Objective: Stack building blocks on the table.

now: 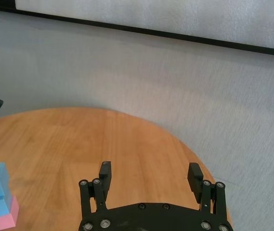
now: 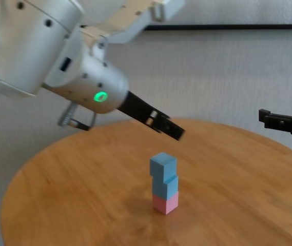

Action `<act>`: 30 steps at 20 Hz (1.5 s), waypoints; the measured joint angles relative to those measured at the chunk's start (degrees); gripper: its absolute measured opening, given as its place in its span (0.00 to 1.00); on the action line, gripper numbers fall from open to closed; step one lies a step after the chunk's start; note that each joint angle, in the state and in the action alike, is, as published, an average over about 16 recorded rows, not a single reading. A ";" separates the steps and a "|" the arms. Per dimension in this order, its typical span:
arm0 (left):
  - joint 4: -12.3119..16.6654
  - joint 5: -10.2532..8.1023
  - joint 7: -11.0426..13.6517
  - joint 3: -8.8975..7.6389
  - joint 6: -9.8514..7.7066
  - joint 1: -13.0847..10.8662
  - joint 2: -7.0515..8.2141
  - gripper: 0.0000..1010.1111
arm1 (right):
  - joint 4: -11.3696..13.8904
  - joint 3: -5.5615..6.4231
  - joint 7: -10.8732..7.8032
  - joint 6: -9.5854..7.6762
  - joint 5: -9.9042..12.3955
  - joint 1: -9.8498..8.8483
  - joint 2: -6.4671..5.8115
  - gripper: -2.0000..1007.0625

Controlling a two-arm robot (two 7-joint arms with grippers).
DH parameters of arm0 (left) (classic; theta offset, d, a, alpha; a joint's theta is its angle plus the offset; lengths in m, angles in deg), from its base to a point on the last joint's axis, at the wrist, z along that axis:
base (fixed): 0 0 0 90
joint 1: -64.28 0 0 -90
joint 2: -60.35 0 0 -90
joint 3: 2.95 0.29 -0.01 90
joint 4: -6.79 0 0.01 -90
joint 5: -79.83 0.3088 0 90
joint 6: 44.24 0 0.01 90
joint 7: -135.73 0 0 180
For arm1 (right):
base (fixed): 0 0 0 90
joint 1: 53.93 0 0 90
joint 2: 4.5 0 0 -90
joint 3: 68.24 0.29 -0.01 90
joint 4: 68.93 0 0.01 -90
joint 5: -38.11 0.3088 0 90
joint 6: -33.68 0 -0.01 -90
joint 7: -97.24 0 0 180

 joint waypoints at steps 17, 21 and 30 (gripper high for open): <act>-4.48 1.11 -0.77 -2.67 4.14 2.83 7.36 0.99 | 0.00 0.00 0.00 0.00 0.00 0.00 0.00 0.99; -4.87 1.21 -0.75 -3.12 4.19 2.93 7.85 0.99 | 0.00 0.00 0.00 0.00 0.00 0.00 0.00 0.99; -4.96 1.17 -0.66 -3.16 4.18 2.94 7.82 0.99 | 0.00 0.00 0.00 0.00 0.00 0.00 0.00 0.99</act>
